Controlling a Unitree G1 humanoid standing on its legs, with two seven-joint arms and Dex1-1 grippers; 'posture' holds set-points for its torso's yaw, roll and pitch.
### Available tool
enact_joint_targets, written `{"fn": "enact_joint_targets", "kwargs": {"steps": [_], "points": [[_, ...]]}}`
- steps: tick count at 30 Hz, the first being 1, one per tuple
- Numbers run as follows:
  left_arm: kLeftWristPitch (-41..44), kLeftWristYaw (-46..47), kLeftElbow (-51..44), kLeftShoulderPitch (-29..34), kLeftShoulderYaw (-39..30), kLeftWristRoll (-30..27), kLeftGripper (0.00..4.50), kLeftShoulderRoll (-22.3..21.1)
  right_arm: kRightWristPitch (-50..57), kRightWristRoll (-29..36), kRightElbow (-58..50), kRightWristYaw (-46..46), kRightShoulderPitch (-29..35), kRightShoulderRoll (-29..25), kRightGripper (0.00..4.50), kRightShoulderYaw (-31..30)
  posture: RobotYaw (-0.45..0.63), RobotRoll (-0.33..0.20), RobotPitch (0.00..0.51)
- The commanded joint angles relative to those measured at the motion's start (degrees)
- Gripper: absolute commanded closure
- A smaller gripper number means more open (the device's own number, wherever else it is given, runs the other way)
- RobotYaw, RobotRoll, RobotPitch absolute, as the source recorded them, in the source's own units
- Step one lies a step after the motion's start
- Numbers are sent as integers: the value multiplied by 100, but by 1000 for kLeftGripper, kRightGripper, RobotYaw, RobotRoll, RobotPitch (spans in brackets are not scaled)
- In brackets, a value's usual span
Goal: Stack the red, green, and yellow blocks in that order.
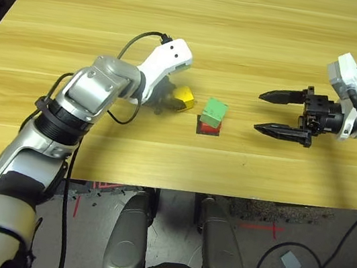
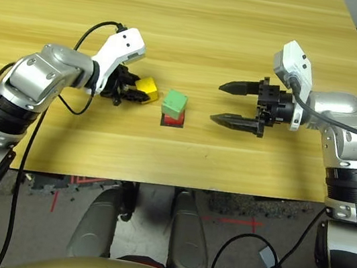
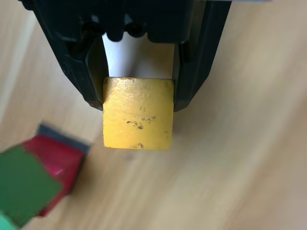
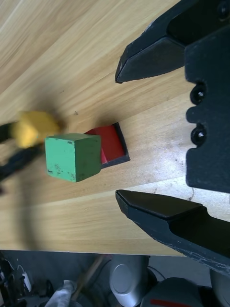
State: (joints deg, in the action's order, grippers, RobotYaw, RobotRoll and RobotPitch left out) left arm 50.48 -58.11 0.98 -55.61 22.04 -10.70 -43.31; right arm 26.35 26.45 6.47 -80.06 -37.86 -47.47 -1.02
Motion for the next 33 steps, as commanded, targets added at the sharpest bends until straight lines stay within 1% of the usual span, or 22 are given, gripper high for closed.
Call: {"fn": "enact_joint_targets", "kwargs": {"steps": [1,2,5,7,9,11,19,23,27,33], "points": [[-635,-667,504,-608,-40,207,2518,-364,-55,4,-27,-8,27,17,0,28,47,79,249],[-733,-896,597,-792,-14,210,2518,-435,-63,4,-25,-13,36,21,0,25,49,79,249],[-808,-1428,701,-1166,-4,68,2518,-389,-83,-2,14,-35,29,30,0,15,51,80,246],[-928,-1786,684,-1313,-17,-49,2518,-280,-113,-22,66,-48,7,33,0,6,51,80,245],[-911,-1978,665,-1400,-111,-217,2518,-67,-143,-41,123,-54,-18,39,0,1,48,80,243],[-831,-2143,596,-1426,-61,-255,2518,35,-163,-55,153,-57,-29,37,0,-2,47,80,242],[-523,-2104,318,-1312,99,-256,2518,528,-149,-60,131,-48,29,-6,0,50,20,75,246],[-335,-2099,103,-1251,229,-258,2518,643,-106,-36,47,-16,111,-42,0,92,13,75,248],[-236,-1975,-59,-1179,347,-255,2518,857,-76,-17,-8,13,161,-61,0,121,2,75,251],[41,-1780,-208,-1132,367,-320,2518,1027,-29,23,-107,65,248,-81,0,156,-6,79,256]]}}
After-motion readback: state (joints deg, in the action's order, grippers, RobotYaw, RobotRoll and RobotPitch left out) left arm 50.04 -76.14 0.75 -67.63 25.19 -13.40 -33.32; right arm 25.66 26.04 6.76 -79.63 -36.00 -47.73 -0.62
